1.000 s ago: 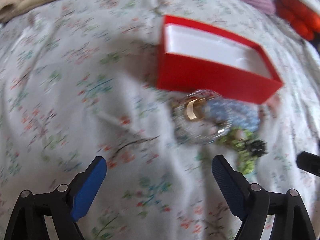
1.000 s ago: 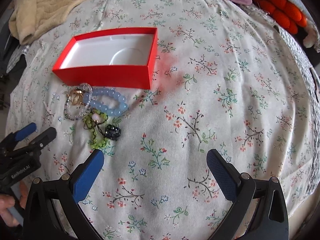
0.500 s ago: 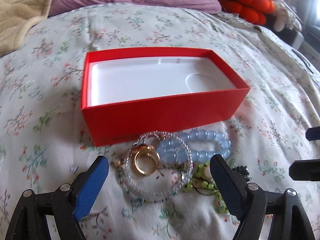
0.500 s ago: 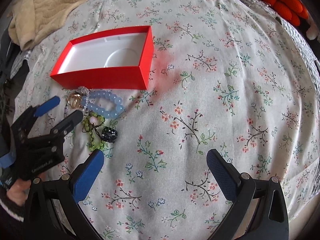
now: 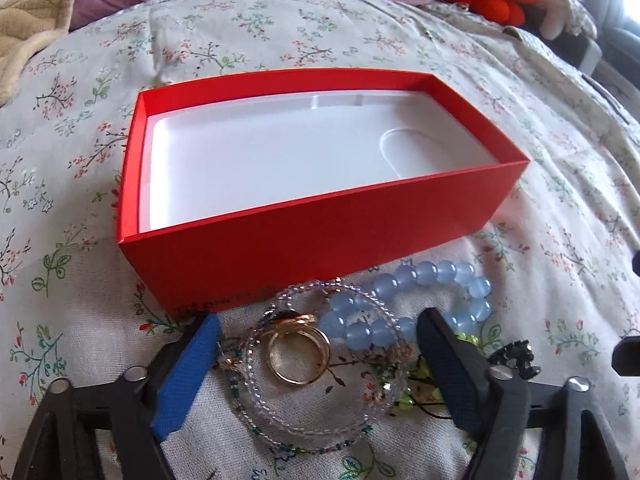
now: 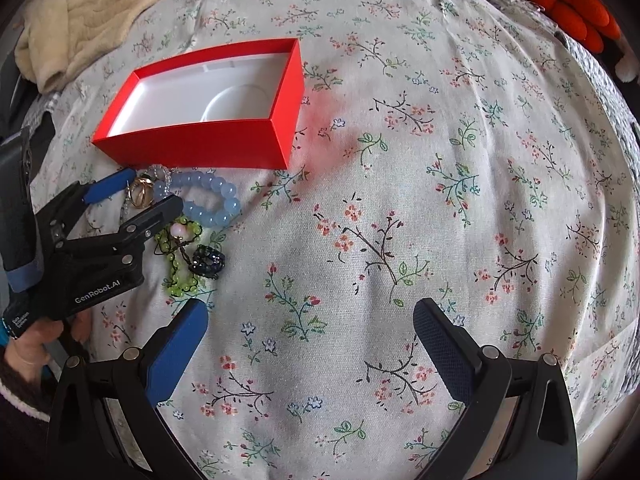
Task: Organize jewelry
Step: 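Reach the left tool to the clear crystal bracelet and grasp it, then lift the crystal bracelet with the left tool while the right tool grasps the blue bracelet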
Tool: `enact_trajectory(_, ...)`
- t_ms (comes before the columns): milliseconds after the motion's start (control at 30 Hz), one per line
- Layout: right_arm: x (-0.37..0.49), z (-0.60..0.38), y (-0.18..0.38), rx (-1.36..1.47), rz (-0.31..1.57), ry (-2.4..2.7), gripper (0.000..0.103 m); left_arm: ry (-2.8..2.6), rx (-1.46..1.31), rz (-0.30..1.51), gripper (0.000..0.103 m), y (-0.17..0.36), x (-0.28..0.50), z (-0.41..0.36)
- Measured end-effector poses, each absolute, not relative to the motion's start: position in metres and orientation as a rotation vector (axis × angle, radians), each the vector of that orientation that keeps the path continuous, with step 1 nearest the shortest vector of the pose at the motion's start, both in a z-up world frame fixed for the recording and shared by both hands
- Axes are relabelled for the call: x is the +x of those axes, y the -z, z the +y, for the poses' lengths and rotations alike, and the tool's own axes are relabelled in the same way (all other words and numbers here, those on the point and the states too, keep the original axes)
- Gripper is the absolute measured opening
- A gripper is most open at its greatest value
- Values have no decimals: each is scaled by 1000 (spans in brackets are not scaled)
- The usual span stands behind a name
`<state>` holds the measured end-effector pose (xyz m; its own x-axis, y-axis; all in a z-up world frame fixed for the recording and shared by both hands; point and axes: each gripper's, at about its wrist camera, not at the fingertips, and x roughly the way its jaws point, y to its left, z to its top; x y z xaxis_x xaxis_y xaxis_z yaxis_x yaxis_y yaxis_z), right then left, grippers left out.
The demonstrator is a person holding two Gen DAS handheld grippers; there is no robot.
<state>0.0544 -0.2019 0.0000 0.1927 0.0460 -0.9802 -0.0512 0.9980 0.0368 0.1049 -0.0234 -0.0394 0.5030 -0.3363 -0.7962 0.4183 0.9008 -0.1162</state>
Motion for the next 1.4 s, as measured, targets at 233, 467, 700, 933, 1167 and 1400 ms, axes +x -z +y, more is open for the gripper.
enact_trajectory(233,55,-200,0,-8,1371,-68,103,452,123,932,58,34,97,-29)
enact_trajectory(467,59,-198,-3,5,1360,-62,103,446,120,913,56,22,86,-23)
enact_trajectory(700,62,-194,-5,10,1355,-68,103,427,98,885,56,0,70,-9)
enact_trajectory(933,68,-187,-4,20,1349,-67,103,350,91,925,56,-16,58,11)
enact_trajectory(1167,76,-184,4,127,1356,-88,103,256,14,1005,56,-19,51,39)
enact_trajectory(1400,68,-145,4,176,1348,-266,90,186,-145,1106,56,-3,45,65)
